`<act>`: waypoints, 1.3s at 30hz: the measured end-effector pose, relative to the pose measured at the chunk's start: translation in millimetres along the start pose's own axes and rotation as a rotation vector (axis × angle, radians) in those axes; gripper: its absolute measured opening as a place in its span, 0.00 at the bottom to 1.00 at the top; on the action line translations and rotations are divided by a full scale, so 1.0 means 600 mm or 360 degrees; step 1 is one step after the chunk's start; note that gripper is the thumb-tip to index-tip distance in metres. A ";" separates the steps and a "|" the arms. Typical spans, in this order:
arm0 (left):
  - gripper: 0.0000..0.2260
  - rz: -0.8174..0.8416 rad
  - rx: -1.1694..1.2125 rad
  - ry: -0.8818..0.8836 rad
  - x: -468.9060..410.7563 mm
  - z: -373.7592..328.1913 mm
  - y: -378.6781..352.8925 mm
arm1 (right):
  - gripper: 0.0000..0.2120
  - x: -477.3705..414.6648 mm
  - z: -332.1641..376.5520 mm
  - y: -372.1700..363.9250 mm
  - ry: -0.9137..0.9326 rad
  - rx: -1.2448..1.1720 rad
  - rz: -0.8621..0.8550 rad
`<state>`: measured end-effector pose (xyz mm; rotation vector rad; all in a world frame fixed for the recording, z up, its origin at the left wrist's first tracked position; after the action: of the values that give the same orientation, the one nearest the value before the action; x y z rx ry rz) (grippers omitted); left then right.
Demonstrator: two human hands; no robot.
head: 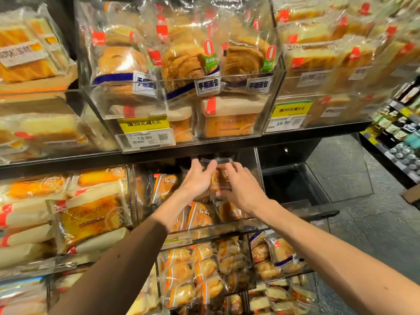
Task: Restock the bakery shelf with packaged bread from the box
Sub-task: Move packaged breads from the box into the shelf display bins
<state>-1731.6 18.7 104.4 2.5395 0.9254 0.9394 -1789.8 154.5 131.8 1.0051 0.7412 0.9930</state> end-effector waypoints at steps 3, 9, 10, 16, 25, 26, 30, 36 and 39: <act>0.30 -0.0008 -0.0163 -0.0001 -0.009 0.005 0.000 | 0.26 -0.003 -0.013 -0.006 -0.0039 0.0102 -0.0095; 0.20 -0.0013 -0.0671 -0.0310 -0.021 0.038 0.013 | 0.28 -0.026 -0.013 -0.042 -0.0167 0.0335 0.0068; 0.20 -0.0031 -0.0733 -0.0349 -0.024 0.040 0.014 | 0.27 -0.031 -0.016 -0.048 -0.0198 0.0377 0.0093; 0.16 -0.0101 -0.0959 -0.0500 -0.035 0.051 0.009 | 0.27 -0.065 -0.036 -0.069 -0.0311 0.0453 0.0236; 0.15 0.0086 -0.1030 -0.0481 -0.036 0.043 0.019 | 0.34 -0.068 -0.047 -0.070 -0.0403 0.0095 0.0363; 0.15 0.0085 -0.1026 -0.0502 -0.029 0.039 0.024 | 0.37 -0.062 -0.042 -0.066 -0.0424 0.0054 0.0367; 0.11 -0.0055 -0.0995 -0.0697 0.022 0.013 0.059 | 0.31 -0.028 -0.005 -0.030 -0.0326 0.0073 0.0103; 0.06 -0.0265 -0.1056 -0.0907 0.157 -0.025 0.184 | 0.23 0.005 0.121 0.047 -0.0072 0.0035 -0.0109; 0.08 -0.0527 -0.1213 -0.0909 0.245 -0.013 0.275 | 0.24 0.004 0.217 0.062 0.0222 0.0070 -0.0055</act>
<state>-1573.1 -9.4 256.1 1.7668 0.6137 0.3242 -1688.1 120.9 214.8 0.9648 0.8963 1.0277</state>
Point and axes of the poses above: each hand's wrist, its own x-axis away from the middle knuckle, its own y-axis out of the back of the hand, z = x × y, the point moved 2 cm from there along -x, towards the middle knuckle, and after that the axes turned 13 degrees about y, right-handed, at the moved point
